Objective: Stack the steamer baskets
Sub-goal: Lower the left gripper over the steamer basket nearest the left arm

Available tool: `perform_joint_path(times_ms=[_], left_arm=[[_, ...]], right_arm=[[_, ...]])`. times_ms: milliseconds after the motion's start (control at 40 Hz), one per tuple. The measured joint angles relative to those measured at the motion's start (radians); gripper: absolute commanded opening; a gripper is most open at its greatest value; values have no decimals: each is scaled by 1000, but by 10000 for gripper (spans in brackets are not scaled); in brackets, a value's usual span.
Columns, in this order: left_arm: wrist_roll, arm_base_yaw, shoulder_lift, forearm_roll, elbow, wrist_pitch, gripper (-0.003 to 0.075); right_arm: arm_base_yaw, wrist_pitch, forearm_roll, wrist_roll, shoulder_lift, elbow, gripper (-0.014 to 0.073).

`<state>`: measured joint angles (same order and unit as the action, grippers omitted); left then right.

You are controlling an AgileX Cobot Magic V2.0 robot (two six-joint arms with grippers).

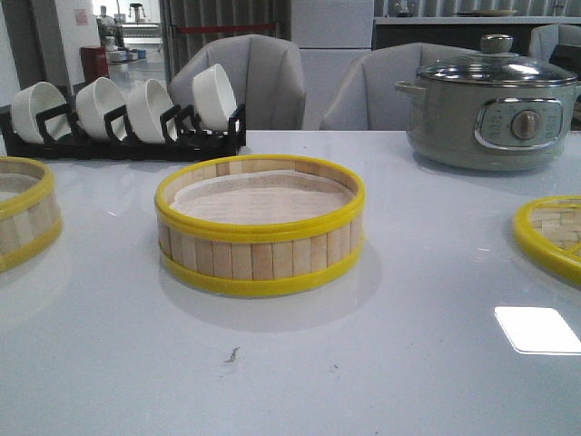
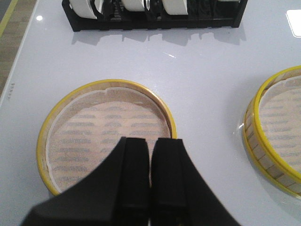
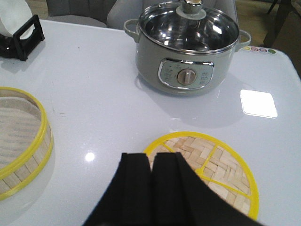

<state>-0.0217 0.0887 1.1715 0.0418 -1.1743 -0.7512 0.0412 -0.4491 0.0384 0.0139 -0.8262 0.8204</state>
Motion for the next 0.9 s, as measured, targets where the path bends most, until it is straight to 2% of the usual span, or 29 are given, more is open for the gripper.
perform_joint_path(times_ms=[450,525,601,676,801,901], left_arm=[[0,0,0,0,0,-26,94],[0,0,2,0,0,-47,94],[0,0,4,0,0,-58,94],[4,0,6,0,0,-59,96],[46,0,6,0,0,-50,127],[73,0,7,0,0,-50,240]], right_arm=[[0,2,-8,6,-12,3,48],[0,-32,-14,8,-12,5,133],[0,-63,-16,8,-12,5,283],[0,-75,-17,10,-12,5,390],[0,-75,-18,10,-12,7,391],[0,-81,-22,10,-12,7,391]])
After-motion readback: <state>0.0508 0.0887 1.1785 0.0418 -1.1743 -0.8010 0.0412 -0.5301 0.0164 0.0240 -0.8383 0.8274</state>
